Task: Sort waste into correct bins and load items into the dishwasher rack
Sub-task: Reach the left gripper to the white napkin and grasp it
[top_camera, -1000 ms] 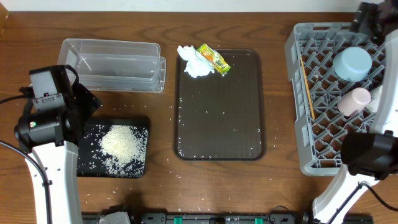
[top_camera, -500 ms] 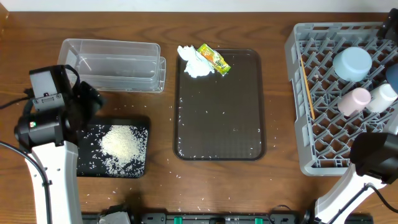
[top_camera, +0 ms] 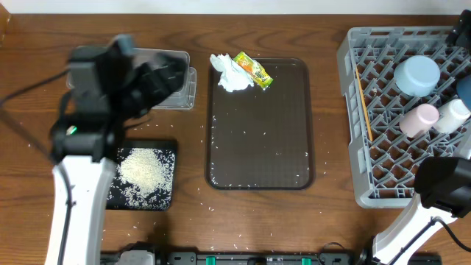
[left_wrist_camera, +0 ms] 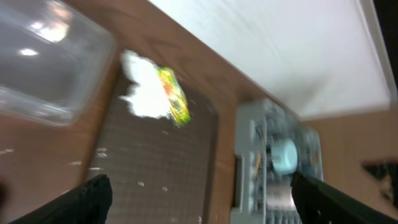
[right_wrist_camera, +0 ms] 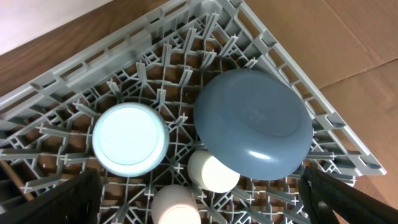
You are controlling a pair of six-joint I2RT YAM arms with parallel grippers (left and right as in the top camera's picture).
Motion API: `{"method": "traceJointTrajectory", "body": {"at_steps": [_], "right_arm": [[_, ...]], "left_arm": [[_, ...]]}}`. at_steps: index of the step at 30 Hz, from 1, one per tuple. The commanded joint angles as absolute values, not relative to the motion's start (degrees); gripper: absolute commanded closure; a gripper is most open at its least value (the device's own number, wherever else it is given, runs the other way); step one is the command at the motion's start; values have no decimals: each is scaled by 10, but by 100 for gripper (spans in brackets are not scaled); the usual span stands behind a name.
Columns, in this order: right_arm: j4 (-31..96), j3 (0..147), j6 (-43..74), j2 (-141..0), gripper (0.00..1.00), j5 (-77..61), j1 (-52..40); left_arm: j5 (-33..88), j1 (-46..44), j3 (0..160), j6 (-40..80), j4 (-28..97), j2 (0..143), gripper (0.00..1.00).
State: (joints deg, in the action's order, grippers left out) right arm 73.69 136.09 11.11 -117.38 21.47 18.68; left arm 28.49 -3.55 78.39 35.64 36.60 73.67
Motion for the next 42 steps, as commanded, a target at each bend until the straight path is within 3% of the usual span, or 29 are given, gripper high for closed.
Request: {"method": "traceJointTrajectory", "body": {"at_steps": [1, 7, 17, 35, 42], "right_arm": [[737, 1360, 117, -1171, 1, 220, 188], [737, 1360, 118, -1171, 1, 220, 188], [737, 1360, 117, -1171, 1, 220, 188], [737, 1360, 117, -1171, 1, 220, 188], [737, 1360, 117, -1171, 1, 220, 188]], "left_arm": [[204, -102, 871, 303, 403, 813, 6], [55, -173, 1083, 244, 544, 1021, 5], [-67, -213, 1104, 272, 437, 1192, 9], [-72, -230, 1102, 335, 328, 1344, 17], [-72, -232, 1099, 335, 333, 1358, 30]]}}
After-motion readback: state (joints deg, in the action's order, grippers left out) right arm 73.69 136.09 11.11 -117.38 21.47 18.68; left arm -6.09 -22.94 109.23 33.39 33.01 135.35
